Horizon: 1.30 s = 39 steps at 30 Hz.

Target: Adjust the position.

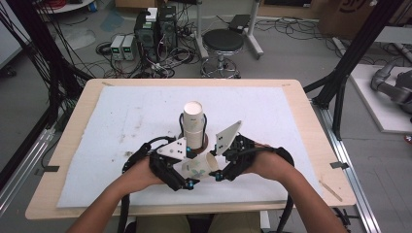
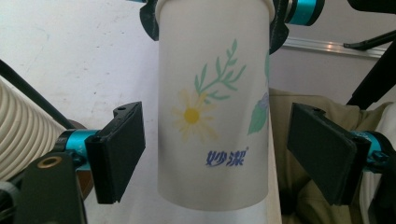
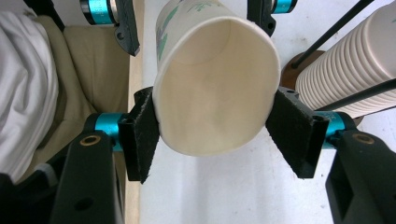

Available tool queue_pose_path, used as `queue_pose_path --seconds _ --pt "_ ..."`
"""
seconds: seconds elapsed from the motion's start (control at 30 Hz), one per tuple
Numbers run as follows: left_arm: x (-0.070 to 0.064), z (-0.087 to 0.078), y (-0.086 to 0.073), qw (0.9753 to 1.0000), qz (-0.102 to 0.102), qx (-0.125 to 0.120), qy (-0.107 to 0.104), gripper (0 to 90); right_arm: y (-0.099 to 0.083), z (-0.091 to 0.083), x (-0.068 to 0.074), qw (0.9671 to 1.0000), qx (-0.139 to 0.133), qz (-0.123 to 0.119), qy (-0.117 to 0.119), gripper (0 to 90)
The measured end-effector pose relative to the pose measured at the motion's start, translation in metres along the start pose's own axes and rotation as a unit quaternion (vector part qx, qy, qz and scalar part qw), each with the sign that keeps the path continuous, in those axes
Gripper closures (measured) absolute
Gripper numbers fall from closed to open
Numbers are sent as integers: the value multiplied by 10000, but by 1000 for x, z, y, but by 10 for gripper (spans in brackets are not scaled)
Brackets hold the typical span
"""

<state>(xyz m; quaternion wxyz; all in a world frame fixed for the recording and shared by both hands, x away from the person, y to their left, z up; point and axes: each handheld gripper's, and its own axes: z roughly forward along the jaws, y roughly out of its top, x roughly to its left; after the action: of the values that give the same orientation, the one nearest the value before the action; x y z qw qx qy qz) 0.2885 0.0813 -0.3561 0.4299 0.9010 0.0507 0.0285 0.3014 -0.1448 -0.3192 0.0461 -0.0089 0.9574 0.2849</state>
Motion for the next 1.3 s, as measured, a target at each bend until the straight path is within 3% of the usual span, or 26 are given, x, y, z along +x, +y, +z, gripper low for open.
queue_pose_path --seconds 0.23,0.47,0.8,1.0,1.17,1.3 --pt "1 5 2 9999 -14 111 -34 232 7 4 -1 9996 218 -150 28 372" --pt "2 10 3 9996 -25 255 -136 297 11 6 1 9991 400 -122 89 372" --pt "3 16 3 9993 -21 317 -185 365 14 11 2 9979 616 -184 121 372" --pt "3 19 0 9991 -136 315 -230 375 15 14 2 9974 676 -197 168 377" --pt "4 19 -5 9993 -243 183 -221 373 15 15 1 9975 669 -140 194 347" --pt "7 15 -10 9993 -342 19 -156 356 13 13 -3 9994 308 98 118 272"
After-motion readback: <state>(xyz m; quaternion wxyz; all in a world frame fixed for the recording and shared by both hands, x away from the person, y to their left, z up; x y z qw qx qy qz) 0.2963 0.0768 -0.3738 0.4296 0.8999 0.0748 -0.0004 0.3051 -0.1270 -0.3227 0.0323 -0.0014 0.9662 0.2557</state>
